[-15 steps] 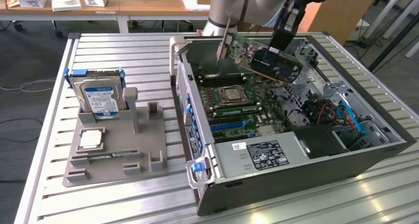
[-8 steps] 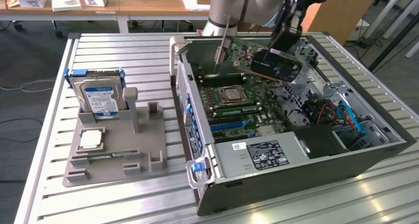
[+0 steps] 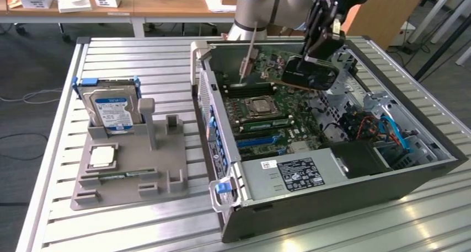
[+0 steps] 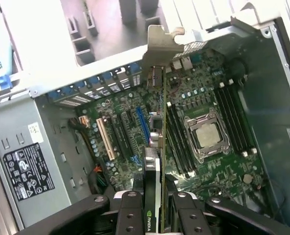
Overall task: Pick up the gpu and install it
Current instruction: 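Insert the gpu into the slot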
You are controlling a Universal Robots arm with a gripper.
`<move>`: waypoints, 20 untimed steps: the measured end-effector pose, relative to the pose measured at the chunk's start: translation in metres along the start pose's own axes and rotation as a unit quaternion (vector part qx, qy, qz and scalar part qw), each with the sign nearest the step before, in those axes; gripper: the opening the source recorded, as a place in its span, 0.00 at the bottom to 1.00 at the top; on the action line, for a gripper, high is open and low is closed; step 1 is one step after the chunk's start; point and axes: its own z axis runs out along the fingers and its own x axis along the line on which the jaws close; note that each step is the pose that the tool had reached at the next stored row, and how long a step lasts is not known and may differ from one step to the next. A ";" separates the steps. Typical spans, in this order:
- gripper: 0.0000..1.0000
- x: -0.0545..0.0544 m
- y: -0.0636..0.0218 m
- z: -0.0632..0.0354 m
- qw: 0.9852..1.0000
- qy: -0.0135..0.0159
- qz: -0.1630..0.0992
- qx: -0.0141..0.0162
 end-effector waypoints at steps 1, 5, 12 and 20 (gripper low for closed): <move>0.27 0.000 0.0000 0.0001 1.000 0.001 -0.009 0.000; 0.27 0.000 -0.0001 0.0007 0.999 0.003 -0.046 -0.001; 0.27 0.000 -0.0002 0.0016 0.994 0.007 -0.109 -0.001; 0.27 0.000 -0.0001 0.0019 0.991 0.008 -0.135 0.007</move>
